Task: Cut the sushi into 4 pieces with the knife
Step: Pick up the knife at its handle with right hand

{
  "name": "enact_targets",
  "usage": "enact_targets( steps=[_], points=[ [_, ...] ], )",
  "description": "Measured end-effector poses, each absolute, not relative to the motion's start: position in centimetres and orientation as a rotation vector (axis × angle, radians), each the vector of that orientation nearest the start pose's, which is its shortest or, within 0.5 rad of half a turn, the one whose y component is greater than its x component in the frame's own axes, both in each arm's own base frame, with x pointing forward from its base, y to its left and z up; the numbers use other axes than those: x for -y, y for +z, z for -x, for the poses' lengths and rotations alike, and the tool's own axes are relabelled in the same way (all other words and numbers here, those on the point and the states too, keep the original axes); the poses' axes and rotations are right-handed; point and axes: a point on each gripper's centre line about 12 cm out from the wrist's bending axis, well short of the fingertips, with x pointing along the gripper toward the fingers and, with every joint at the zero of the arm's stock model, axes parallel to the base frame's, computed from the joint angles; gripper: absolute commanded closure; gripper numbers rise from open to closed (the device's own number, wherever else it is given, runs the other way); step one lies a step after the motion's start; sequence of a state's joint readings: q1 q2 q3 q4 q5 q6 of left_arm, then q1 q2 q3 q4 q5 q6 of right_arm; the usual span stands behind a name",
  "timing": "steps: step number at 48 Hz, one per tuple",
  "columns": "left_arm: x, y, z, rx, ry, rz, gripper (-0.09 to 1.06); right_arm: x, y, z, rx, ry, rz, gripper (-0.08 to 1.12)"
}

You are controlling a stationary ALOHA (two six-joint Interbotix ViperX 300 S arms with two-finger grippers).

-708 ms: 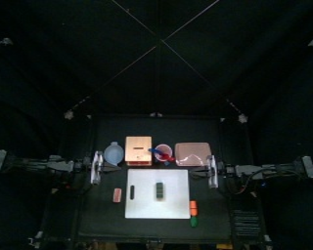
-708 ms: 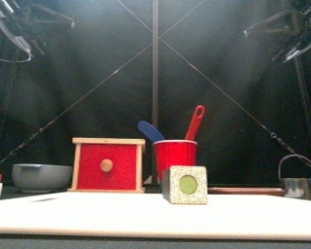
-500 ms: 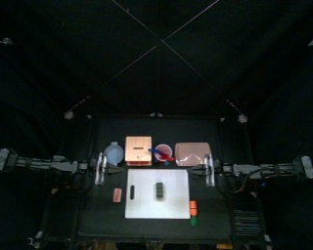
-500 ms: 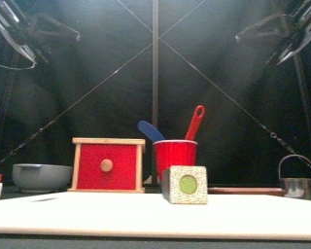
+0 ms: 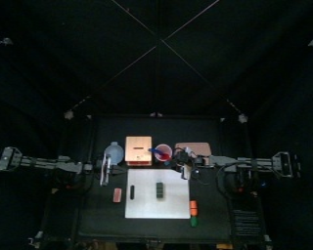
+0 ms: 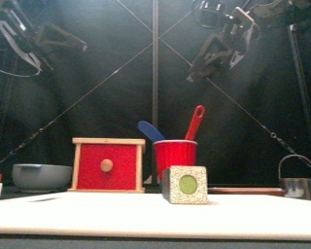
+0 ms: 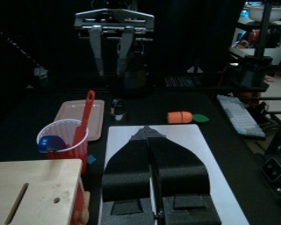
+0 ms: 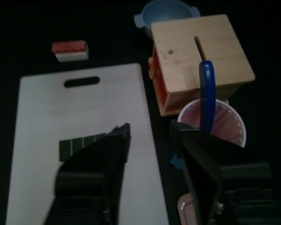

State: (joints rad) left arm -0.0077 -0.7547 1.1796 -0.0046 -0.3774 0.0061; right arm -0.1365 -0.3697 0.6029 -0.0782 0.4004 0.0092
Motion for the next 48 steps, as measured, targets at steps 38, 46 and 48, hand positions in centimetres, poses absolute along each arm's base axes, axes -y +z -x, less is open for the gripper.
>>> enact_targets(
  steps=[38, 46, 48],
  points=[
    [0.1, 25.5, -22.9, -0.054, -0.005, -0.005, 0.97, 7.1, 22.6, -38.5, -1.387, -0.19, 0.362, 0.15],
    [0.1, 25.3, -22.8, -0.06, -0.003, -0.005, 0.97, 7.6, 22.6, -38.6, -1.398, -0.205, 0.379, 0.25],
    [0.1, 25.3, -22.8, -0.06, -0.003, -0.005, 0.97, 7.7, 22.6, -38.6, -1.396, -0.208, 0.383, 0.31]
  ],
)
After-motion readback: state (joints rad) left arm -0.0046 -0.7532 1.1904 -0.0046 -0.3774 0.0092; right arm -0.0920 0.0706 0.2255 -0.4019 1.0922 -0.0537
